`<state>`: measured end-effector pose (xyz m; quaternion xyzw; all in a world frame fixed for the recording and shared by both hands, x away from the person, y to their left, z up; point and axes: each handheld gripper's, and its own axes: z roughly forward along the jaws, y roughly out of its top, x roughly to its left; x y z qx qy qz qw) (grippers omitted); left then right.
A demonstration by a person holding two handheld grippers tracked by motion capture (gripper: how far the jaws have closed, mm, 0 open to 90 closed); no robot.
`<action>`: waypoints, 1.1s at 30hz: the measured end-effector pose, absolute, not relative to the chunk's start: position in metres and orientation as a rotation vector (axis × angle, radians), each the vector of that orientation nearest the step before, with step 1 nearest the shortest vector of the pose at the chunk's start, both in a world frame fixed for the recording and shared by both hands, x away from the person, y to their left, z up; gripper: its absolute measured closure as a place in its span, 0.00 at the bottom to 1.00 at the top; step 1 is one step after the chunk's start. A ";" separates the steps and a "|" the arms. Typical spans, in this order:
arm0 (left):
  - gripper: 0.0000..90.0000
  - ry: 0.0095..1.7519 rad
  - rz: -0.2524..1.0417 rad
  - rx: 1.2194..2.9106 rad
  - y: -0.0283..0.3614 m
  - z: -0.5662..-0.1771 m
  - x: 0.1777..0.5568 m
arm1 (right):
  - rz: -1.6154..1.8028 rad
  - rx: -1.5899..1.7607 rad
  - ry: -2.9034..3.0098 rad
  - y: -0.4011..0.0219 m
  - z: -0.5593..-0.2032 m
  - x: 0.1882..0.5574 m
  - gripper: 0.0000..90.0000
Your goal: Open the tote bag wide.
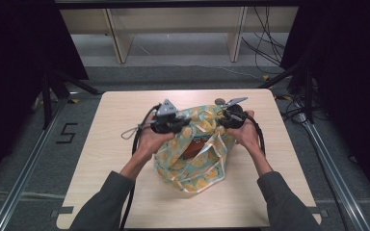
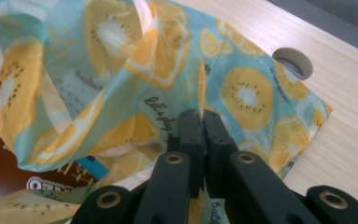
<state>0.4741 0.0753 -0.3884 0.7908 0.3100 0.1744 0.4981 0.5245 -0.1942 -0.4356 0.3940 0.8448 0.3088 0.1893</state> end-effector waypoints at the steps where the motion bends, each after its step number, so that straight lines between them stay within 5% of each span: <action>1: 0.98 0.792 0.450 1.915 0.080 -0.388 0.488 | 0.868 1.108 2.375 -0.194 -0.436 0.525 0.99; 9: 0.97 1.121 0.504 2.047 0.132 -0.456 0.554 | 0.945 1.154 2.368 -0.202 -0.441 0.518 1.00; 13: 0.93 1.169 0.387 1.966 0.143 -0.476 0.555 | 0.925 1.157 2.374 -0.203 -0.441 0.518 0.99; 23: 0.43 1.124 0.384 1.968 0.156 -0.420 0.507 | 0.941 1.149 2.364 -0.203 -0.438 0.515 0.99; 28: 0.40 1.026 0.403 1.961 0.143 -0.403 0.469 | 0.936 1.122 2.356 -0.202 -0.438 0.516 0.99; 33: 0.39 0.887 0.373 2.128 0.106 -0.419 0.451 | 0.938 1.115 2.358 -0.199 -0.435 0.515 0.98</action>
